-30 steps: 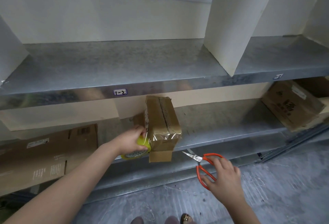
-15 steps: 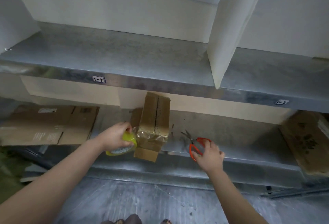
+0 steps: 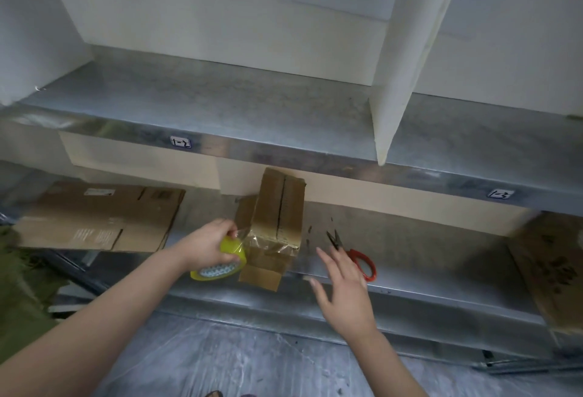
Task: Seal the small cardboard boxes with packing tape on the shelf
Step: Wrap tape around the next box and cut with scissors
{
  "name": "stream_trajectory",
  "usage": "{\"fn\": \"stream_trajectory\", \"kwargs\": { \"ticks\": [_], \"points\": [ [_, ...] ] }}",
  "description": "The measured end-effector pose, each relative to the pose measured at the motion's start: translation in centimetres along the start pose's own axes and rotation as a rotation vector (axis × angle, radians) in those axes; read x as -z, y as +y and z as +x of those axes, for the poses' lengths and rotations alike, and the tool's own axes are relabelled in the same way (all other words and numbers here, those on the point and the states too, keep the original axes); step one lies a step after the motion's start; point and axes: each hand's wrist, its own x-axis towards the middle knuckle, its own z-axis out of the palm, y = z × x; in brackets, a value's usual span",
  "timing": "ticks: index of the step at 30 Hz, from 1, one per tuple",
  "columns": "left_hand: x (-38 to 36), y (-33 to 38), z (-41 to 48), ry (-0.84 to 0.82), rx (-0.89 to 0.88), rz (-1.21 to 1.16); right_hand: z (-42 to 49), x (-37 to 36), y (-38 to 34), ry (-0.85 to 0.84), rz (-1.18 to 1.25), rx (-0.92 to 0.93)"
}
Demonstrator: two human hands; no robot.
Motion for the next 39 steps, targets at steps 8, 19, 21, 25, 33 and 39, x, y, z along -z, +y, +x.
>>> {"fn": "stream_trajectory", "kwargs": {
  "ticks": [8,19,21,25,33,39],
  "points": [
    [0.7,-1.5,0.3,-0.033,-0.111,-0.015,2.6,-3.2,-6.9,-0.022,0.066,-0.006],
    [3.2,-5.6,1.4,-0.08,-0.277,0.084,2.9,-5.3,-9.3,0.019,-0.001,-0.075],
    [3.3,-5.7,1.7,-0.083,-0.285,0.152,2.9,-5.4,-9.5,-0.005,-0.021,-0.082],
    [3.0,-6.3,2.0,-0.077,-0.319,0.216,2.9,-5.4,-10.0,-0.009,-0.03,-0.095],
    [4.8,-8.0,2.9,-0.109,-0.435,0.345,3.2,-5.3,-10.2,-0.045,-0.038,-0.143],
    [6.2,-10.1,2.1,-0.044,-0.305,0.183,3.1,-5.3,-11.5,0.02,-0.059,-0.145]
  ]
}}
